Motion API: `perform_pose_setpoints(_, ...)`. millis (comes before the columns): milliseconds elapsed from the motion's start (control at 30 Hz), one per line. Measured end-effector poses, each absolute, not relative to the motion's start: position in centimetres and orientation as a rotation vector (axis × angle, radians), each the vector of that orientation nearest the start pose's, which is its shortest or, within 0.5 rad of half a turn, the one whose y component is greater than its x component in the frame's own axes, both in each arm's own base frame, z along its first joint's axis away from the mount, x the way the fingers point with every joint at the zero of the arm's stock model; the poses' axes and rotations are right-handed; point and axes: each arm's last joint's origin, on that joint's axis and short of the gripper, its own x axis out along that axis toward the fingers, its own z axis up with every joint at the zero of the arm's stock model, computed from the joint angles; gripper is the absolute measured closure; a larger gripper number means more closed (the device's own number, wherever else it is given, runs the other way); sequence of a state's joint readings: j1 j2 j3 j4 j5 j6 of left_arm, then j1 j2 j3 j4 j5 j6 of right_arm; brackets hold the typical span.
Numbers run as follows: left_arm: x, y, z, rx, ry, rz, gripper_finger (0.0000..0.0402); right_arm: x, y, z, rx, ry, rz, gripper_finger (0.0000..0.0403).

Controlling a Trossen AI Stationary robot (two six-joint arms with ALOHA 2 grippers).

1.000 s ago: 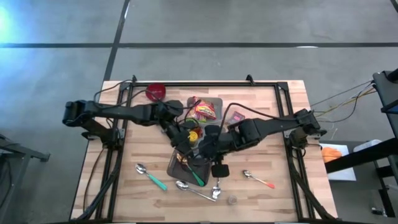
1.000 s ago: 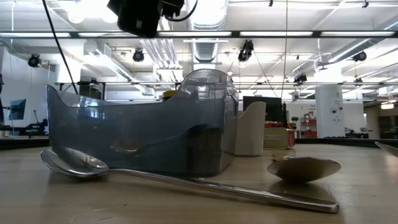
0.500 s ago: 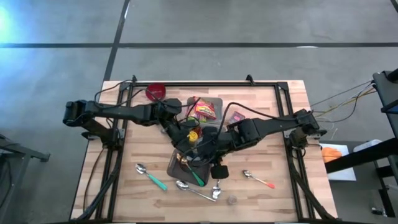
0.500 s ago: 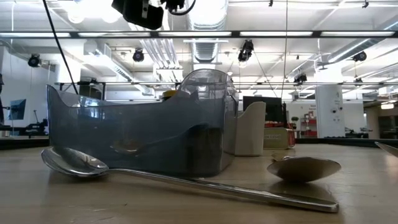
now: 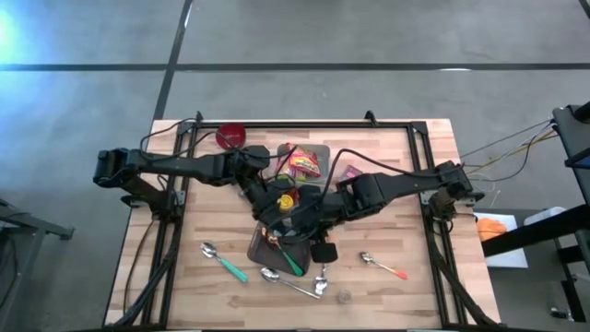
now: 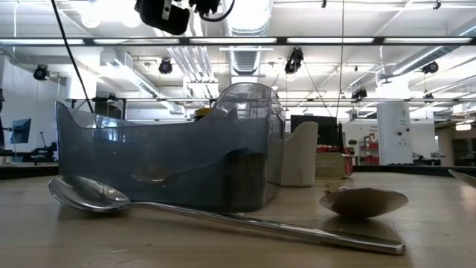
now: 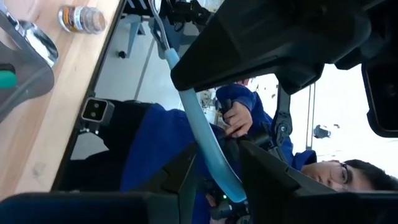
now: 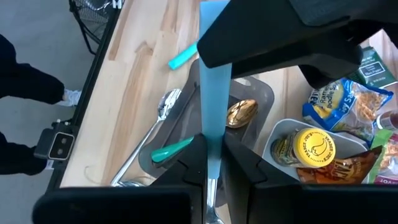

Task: Pick & Place Food Item
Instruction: Put the blue spoon into the black bin

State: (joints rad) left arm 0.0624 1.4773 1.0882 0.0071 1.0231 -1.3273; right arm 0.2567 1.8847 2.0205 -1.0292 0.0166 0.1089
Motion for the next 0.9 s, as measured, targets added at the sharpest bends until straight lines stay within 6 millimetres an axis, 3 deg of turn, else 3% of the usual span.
perform_pose_setpoints(533,32.25,-0.34,29.8,-1.464,0.959,-0.564,0.0285,38.65,9.62,37.28,-0.018,0.878,0.167,0.0383)
perform_pose_setpoints(633,32.23,-0.41,29.77,-1.468,0.966,-0.564,0.0305,38.67,9.65,37.3,-0.016,0.875,0.17,0.0383)
perform_pose_setpoints(767,32.07,-0.5,29.47,-1.482,1.013,-0.578,0.0371,38.73,9.66,37.71,-0.016,0.843,0.176,0.0383)
perform_pose_setpoints(900,32.07,-0.52,29.5,-1.477,1.014,-0.588,0.0375,38.79,9.65,37.82,-0.019,0.83,0.179,0.0384)
